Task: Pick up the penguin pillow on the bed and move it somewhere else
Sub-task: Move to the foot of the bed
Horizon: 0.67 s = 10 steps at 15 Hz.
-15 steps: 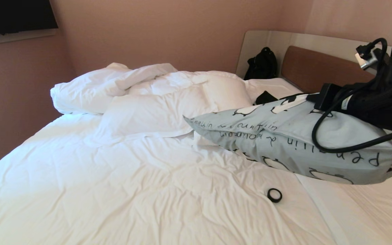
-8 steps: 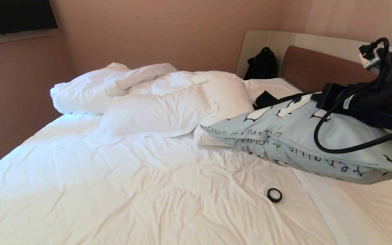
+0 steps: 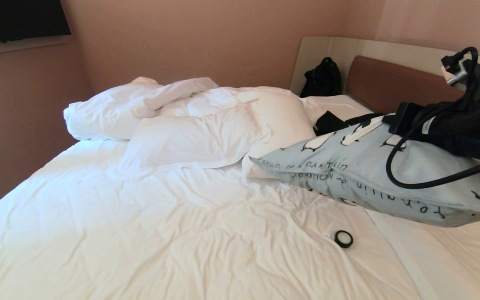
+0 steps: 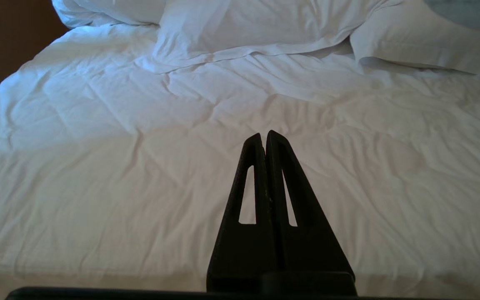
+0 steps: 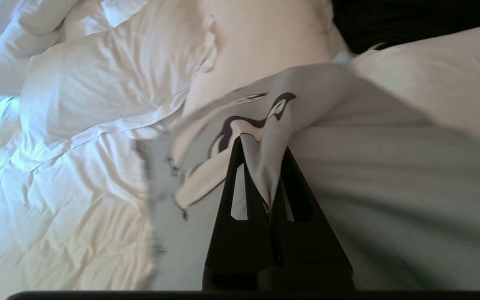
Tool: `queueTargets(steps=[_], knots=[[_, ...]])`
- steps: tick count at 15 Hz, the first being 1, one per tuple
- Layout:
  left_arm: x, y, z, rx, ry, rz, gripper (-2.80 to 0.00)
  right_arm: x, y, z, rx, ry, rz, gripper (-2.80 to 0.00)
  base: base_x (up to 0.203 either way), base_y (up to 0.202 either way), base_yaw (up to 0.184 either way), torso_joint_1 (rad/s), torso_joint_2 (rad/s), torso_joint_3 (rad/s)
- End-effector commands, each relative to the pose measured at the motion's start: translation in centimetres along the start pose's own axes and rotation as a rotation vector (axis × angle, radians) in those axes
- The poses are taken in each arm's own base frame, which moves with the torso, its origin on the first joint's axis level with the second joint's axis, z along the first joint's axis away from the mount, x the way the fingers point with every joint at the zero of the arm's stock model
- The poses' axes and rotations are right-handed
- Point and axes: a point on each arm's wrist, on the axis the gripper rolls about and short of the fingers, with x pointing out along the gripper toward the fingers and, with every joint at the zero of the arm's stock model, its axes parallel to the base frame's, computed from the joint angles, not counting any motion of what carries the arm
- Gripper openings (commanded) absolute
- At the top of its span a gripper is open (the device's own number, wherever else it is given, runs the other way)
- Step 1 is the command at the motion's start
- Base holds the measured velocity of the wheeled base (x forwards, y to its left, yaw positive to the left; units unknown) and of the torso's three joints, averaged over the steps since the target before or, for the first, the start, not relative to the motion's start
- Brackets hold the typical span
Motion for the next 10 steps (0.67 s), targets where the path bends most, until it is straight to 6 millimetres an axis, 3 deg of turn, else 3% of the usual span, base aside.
queueTargets(steps=[1, 10], knots=[[0.01, 0.00, -0.04, -0.001, 0.001, 0.001, -2.80, 0.07, 0.02, -0.02, 0.000, 0.000, 0.000, -2.80, 0.000, 0.194, -0.001, -0.007, 0.00, -0.002], [0.01, 0.00, -0.04, -0.001, 0.001, 0.001, -2.80, 0.27, 0.00, -0.21, -0.001, 0.007, -0.001, -2.80, 0.000, 0.197, 0.000, 0.002, 0.00, 0.002]])
